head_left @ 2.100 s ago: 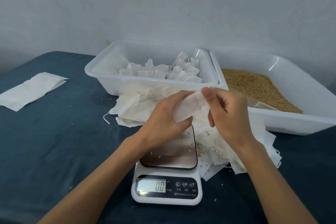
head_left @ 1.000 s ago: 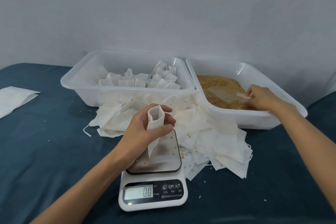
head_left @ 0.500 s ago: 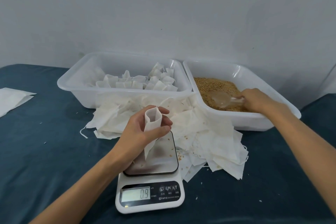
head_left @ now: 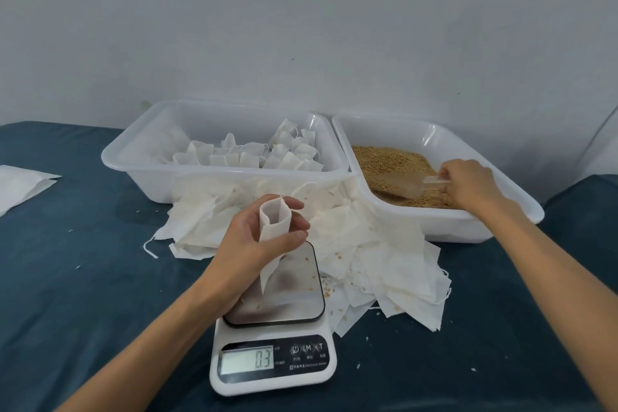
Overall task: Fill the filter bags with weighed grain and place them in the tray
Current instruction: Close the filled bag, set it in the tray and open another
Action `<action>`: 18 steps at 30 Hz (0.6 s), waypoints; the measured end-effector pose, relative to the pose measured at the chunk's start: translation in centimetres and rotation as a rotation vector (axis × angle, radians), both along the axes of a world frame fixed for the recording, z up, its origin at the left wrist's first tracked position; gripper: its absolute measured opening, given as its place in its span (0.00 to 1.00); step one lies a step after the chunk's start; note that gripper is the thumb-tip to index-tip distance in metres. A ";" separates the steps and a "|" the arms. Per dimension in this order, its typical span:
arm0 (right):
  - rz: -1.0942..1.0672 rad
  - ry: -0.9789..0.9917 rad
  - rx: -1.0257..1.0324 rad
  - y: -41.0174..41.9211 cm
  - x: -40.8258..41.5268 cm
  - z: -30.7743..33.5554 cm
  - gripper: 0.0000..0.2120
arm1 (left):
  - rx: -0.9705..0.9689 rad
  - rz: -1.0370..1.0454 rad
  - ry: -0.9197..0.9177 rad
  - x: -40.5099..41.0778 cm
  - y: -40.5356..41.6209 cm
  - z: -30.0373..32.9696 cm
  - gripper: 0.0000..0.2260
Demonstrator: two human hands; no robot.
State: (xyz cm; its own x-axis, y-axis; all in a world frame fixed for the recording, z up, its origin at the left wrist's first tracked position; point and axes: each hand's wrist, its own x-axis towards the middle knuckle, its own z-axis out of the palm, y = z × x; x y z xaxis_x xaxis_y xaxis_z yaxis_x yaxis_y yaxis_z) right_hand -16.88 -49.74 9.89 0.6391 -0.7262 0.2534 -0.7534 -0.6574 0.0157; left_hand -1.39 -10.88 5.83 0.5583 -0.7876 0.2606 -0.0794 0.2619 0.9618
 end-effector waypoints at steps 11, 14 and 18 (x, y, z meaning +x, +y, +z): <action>-0.015 -0.290 0.284 -1.0 -0.7 0.0 0.11 | 0.010 0.023 -0.023 0.0 0.0 0.0 0.13; -0.007 -0.330 0.350 -1.0 -1.0 0.2 0.13 | 0.016 0.040 -0.028 0.0 0.0 -0.1 0.13; 0.068 -0.373 0.390 0.4 -1.2 1.0 0.16 | 0.012 0.050 -0.030 0.0 -0.1 -0.1 0.13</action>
State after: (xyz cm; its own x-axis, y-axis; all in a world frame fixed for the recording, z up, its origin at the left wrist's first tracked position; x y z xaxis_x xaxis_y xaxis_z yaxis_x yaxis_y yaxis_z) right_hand -18.12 -49.30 10.89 0.6064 -0.7717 0.1917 -0.6165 -0.6085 -0.4997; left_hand -1.41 -10.99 5.74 0.5893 -0.7621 0.2682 -0.1211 0.2449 0.9619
